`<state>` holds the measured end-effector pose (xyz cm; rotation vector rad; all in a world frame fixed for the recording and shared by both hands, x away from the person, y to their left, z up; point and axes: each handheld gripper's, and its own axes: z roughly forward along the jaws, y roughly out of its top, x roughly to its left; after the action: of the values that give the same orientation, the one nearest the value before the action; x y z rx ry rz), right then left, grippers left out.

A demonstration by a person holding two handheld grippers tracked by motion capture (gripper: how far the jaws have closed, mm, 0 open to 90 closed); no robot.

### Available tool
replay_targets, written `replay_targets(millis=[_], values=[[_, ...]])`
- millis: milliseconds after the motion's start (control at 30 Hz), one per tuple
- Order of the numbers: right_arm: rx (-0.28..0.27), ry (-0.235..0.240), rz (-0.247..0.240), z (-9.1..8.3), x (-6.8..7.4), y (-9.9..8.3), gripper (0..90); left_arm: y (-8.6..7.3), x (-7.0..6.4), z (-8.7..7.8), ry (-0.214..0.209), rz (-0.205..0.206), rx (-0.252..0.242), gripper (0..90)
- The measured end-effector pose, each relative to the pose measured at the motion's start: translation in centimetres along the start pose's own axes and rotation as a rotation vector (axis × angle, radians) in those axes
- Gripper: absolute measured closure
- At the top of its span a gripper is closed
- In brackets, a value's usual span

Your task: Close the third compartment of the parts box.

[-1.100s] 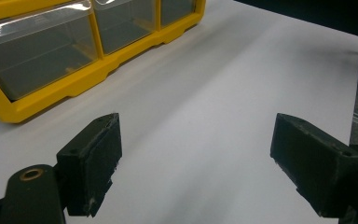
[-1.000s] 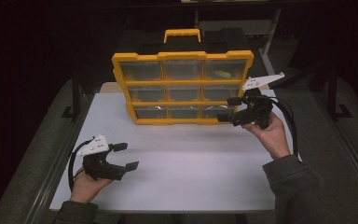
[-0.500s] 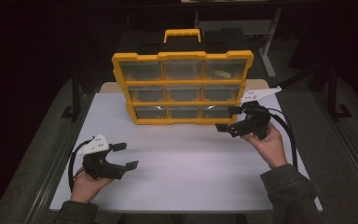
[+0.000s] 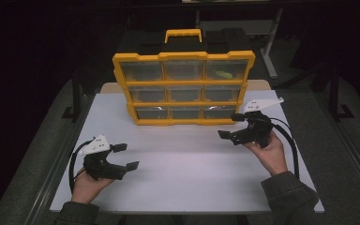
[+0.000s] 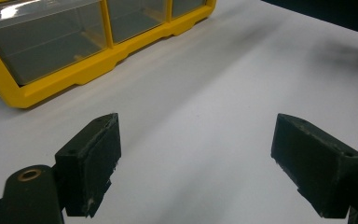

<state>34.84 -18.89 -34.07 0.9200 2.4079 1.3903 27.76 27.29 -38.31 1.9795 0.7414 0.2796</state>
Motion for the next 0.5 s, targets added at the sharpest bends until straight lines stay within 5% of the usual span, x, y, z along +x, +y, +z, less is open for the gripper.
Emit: replay_targets(millis=[500], values=[[-0.017, -0.013, 0.027, 0.0, 0.1, -2.6, 13.5, -0.3, 0.2, 0.2, 0.001, -0.008, 0.005, 15.5]])
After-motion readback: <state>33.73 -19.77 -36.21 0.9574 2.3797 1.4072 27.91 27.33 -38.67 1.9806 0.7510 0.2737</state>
